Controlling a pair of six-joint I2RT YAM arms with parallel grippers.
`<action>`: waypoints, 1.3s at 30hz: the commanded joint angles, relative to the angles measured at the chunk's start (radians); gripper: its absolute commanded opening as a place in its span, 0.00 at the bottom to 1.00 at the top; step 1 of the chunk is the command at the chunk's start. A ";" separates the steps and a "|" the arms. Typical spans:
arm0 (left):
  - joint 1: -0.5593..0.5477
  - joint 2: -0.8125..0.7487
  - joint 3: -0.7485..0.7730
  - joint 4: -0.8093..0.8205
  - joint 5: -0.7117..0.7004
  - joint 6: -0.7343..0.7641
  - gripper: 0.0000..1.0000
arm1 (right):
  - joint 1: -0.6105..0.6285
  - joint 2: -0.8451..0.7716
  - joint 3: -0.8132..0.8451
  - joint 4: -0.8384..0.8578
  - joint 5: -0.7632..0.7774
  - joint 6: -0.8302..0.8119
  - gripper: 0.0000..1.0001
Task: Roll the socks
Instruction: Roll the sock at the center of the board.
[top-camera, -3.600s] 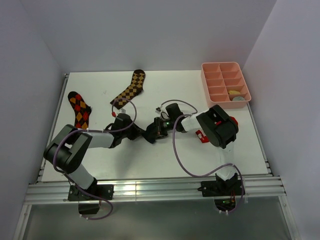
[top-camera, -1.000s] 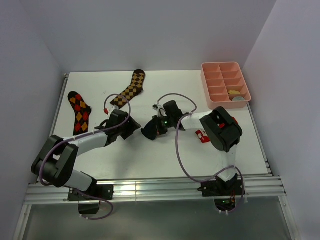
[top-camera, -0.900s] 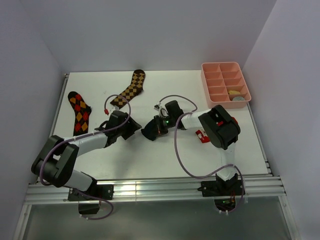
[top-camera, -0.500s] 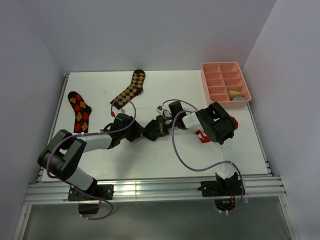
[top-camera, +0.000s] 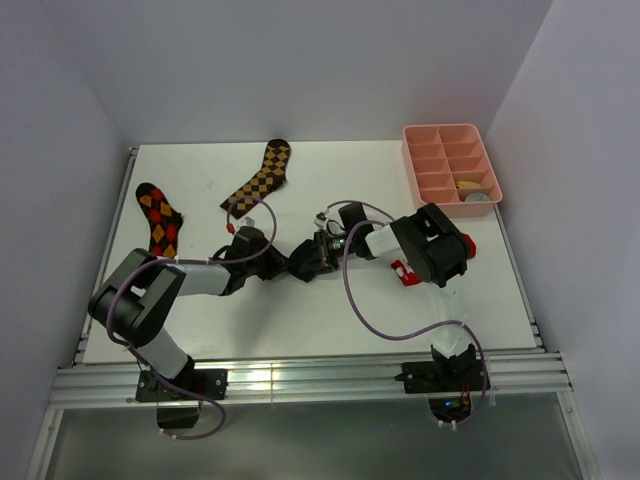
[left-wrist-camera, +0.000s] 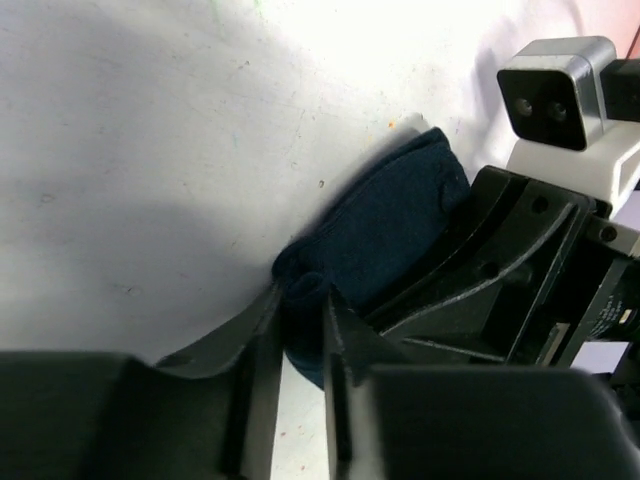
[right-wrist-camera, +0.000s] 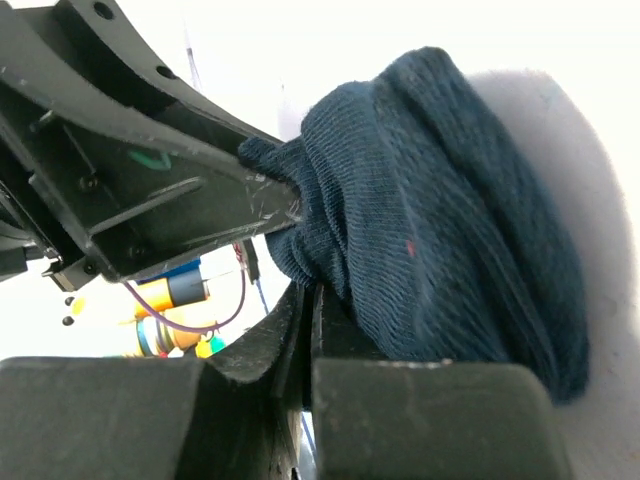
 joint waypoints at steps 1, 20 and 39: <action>-0.005 0.031 0.022 -0.057 -0.010 0.026 0.21 | -0.012 -0.002 -0.014 -0.118 0.129 -0.098 0.06; -0.019 0.036 0.177 -0.288 -0.024 0.140 0.00 | 0.201 -0.545 -0.174 -0.203 0.850 -0.526 0.46; -0.019 0.056 0.257 -0.367 -0.005 0.163 0.00 | 0.511 -0.389 -0.122 -0.126 1.261 -0.767 0.47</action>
